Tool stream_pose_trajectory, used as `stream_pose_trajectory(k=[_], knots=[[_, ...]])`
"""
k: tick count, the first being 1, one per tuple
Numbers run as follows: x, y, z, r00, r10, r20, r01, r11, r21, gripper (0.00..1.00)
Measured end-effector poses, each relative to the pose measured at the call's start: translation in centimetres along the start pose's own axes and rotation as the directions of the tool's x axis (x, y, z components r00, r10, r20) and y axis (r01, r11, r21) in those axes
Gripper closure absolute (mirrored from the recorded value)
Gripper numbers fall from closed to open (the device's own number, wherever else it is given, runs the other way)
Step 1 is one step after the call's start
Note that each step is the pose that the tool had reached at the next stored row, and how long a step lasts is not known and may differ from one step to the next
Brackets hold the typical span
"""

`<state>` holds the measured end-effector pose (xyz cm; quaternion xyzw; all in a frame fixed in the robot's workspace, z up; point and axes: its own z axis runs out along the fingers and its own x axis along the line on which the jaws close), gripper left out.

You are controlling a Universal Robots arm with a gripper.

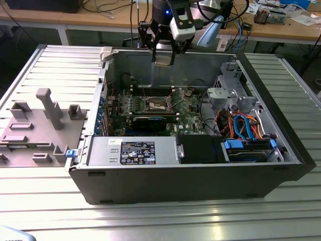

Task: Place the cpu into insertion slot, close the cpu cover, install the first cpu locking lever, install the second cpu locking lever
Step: 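Place the cpu into insertion slot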

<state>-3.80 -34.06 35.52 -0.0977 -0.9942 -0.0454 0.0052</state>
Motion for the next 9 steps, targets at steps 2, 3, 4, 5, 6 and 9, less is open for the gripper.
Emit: stream_pose_trajectory(k=[2,3,4,5,6,9], knots=[[0.00,0.00,0.00,1.0000,0.001,0.0001,-0.001,1.0000,0.0000,0.45],[0.00,0.00,0.00,1.0000,0.002,0.0001,-0.002,1.0000,0.0000,0.45],[0.00,0.00,0.00,1.0000,0.002,0.0002,-0.002,1.0000,0.0000,0.45],[0.00,0.00,0.00,1.0000,0.003,0.0002,-0.003,1.0000,-0.0001,0.45],[0.00,0.00,0.00,1.0000,0.004,0.0003,-0.004,1.0000,-0.0001,0.45],[0.00,0.00,0.00,1.0000,0.006,0.0006,-0.006,1.0000,-0.0001,0.45]])
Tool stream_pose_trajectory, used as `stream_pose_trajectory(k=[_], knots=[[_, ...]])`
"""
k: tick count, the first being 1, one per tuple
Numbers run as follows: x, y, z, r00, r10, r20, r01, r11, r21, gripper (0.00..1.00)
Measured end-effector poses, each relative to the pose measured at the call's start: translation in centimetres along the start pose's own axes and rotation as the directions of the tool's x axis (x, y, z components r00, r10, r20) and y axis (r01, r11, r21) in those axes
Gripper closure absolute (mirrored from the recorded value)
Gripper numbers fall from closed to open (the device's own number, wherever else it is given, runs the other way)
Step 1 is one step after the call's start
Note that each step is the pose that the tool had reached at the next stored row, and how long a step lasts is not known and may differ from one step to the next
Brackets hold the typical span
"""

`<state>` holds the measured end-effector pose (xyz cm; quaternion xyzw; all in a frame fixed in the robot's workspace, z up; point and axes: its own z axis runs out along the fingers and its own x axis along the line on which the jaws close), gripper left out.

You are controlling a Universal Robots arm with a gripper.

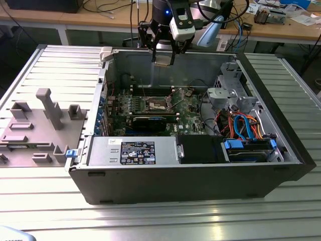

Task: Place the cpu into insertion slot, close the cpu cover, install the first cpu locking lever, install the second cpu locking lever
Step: 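Place the cpu into insertion slot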

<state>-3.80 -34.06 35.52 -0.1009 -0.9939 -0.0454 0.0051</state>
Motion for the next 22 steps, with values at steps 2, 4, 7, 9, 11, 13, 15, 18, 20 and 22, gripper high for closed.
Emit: stream_pose_trajectory(k=[2,4,7,9,11,13,15,18,20,22], knots=[[0.00,0.00,0.00,1.0000,0.002,0.0001,-0.002,1.0000,0.0000,0.45],[0.00,0.00,0.00,1.0000,0.003,0.0002,-0.003,1.0000,0.0000,0.45],[0.00,0.00,0.00,1.0000,0.006,0.0005,-0.006,1.0000,-0.0001,0.45],[0.00,0.00,0.00,1.0000,0.008,0.0007,-0.008,1.0000,-0.0001,0.45],[0.00,0.00,0.00,1.0000,0.009,0.0008,-0.009,1.0000,-0.0002,0.45],[0.00,0.00,0.00,0.9999,0.011,0.0009,-0.011,0.9999,-0.0002,0.45],[0.00,0.00,0.00,0.9999,0.012,0.0010,-0.012,0.9999,-0.0002,0.45],[0.00,0.00,0.00,0.9997,0.022,0.0020,-0.022,0.9997,-0.0004,0.45],[0.00,0.00,0.00,0.9995,0.031,0.0027,-0.031,0.9995,-0.0006,0.45],[0.00,0.00,0.00,0.9995,0.032,0.0029,-0.032,0.9995,-0.0006,0.45]])
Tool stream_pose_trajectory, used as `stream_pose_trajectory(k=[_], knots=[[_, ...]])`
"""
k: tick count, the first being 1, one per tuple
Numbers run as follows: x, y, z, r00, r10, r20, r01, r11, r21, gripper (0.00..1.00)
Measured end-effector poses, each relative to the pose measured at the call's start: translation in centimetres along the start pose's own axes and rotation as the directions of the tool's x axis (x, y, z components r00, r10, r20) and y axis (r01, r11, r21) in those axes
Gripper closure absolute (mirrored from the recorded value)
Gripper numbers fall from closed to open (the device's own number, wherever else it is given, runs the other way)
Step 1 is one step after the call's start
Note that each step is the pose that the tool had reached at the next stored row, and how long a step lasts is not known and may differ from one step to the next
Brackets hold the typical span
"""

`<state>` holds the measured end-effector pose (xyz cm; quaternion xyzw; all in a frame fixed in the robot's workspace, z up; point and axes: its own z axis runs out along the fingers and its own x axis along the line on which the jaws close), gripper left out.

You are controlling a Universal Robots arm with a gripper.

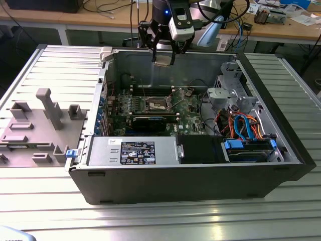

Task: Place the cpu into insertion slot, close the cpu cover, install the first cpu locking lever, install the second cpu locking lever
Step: 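Place the cpu into insertion slot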

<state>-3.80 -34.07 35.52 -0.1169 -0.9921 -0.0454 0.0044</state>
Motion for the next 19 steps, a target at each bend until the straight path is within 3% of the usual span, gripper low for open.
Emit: stream_pose_trajectory(k=[19], knots=[[0.00,0.00,0.00,0.9999,0.014,0.0013,-0.014,0.9999,-0.0003,0.45]])
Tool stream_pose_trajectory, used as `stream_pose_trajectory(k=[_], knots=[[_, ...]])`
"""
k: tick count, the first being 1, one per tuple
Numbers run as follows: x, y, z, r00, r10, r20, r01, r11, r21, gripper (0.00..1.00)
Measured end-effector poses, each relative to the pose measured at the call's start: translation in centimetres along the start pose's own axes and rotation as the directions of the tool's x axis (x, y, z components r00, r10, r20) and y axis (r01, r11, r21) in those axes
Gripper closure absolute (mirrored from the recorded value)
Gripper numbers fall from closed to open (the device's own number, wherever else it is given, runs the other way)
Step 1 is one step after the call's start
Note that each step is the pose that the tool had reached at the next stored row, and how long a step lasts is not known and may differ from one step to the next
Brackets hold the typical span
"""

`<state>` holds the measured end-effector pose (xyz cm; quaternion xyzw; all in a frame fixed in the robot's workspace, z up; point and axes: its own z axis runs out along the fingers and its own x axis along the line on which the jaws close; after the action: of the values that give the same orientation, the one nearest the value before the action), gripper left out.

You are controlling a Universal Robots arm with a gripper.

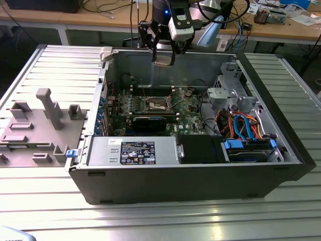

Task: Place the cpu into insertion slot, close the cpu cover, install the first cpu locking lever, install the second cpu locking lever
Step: 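Place the cpu into insertion slot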

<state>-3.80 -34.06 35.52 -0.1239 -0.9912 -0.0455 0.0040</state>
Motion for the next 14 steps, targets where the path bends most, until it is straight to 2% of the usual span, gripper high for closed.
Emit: stream_pose_trajectory(k=[14], knots=[[0.00,0.00,0.00,0.9999,0.010,0.0009,-0.010,0.9999,-0.0002,0.45]])
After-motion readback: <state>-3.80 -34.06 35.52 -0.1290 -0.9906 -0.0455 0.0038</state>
